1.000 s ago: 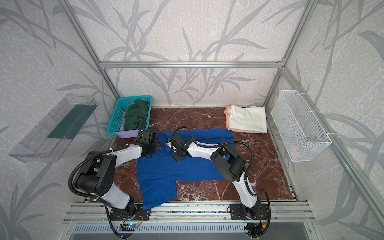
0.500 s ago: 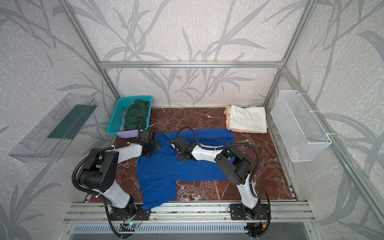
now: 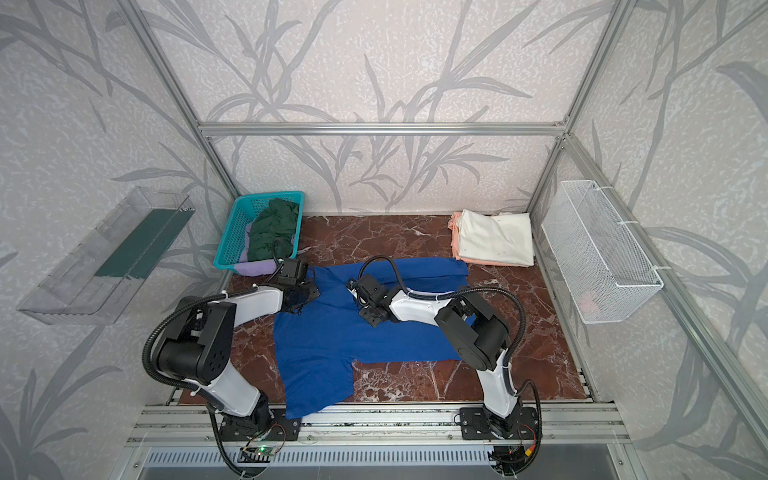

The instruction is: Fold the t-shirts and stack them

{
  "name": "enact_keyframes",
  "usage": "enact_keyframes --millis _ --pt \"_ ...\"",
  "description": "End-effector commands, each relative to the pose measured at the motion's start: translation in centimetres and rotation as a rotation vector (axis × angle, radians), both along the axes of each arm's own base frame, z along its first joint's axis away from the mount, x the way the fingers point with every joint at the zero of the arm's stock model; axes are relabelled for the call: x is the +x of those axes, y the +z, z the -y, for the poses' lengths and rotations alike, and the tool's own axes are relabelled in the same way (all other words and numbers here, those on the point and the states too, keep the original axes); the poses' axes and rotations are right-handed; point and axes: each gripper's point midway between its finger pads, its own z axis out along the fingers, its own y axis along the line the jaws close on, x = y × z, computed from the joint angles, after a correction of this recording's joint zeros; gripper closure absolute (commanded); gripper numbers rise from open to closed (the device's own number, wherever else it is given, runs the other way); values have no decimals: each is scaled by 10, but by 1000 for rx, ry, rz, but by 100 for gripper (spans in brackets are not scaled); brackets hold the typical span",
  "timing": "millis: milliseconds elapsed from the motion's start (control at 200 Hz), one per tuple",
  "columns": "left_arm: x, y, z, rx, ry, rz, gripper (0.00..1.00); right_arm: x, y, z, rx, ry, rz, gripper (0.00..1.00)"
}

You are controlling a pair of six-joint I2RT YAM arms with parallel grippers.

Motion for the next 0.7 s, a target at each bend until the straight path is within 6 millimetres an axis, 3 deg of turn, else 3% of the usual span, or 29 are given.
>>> enact_keyframes --millis 0,90,195,255,270,335,520,695 --pt "-12 6 -1 -12 -11 -16 47 -11 39 -2 80 1 -24 44" --pt "-13 21 2 -25 -34 29 42 -15 55 -5 140 -2 -31 41" --pt "-8 39 19 -82 -99 97 40 -14 78 -1 244 -38 -49 39" --pt "-3 47 32 -110 -136 112 40 -7 82 11 313 -105 -75 34" --pt "-2 49 35 -113 -146 115 39 -4 94 15 347 -126 -66 33" --pt "4 54 51 -106 -191 111 39 1 103 29 416 -171 -79 32" --pt "22 51 91 -29 -293 69 38 -2 115 59 553 -206 -43 31" --pt "36 30 110 28 -321 3 38 -10 114 89 590 -271 -54 31"
